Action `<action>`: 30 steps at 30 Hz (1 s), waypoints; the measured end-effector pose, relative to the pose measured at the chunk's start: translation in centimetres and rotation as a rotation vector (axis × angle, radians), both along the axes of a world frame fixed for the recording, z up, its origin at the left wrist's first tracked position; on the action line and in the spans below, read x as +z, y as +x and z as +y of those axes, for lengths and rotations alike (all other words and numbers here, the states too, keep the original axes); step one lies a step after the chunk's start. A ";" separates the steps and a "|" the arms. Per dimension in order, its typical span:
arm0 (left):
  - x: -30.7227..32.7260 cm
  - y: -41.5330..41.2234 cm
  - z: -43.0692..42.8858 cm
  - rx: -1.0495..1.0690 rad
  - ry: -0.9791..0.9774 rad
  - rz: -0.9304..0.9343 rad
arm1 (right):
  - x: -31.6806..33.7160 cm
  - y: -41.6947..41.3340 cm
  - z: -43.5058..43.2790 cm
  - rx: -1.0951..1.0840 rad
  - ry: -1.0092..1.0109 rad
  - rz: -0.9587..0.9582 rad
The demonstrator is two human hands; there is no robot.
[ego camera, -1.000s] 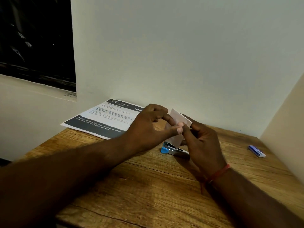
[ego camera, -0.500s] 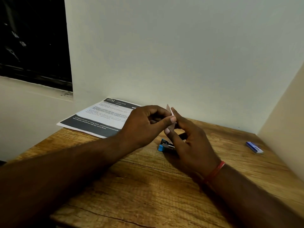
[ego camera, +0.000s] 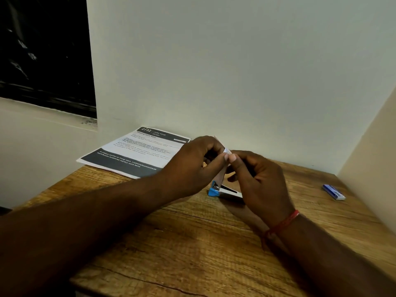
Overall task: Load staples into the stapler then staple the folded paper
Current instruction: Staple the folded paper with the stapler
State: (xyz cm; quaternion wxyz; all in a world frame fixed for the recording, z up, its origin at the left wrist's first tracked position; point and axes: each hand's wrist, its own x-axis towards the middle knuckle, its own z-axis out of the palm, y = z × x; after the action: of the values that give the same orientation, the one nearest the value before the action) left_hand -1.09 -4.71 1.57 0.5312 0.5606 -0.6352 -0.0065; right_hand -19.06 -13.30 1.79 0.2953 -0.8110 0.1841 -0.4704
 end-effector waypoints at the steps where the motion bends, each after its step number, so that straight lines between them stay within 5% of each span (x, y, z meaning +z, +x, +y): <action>1: 0.0 0.0 0.1 0.003 0.005 -0.025 | 0.1 0.0 0.1 -0.010 -0.016 0.002; 15: -0.3 -0.2 -0.1 -0.005 0.008 -0.050 | -0.3 0.3 0.5 -0.110 -0.050 0.027; 30: -0.2 -0.6 0.1 -0.038 0.028 0.135 | 0.0 0.4 0.6 -0.106 -0.138 0.066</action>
State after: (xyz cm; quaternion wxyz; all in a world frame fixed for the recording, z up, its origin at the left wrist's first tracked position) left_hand -1.72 -4.60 1.34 0.5648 0.5542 -0.6082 -0.0631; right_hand -18.68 -12.69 1.76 0.2072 -0.8335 0.2039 -0.4698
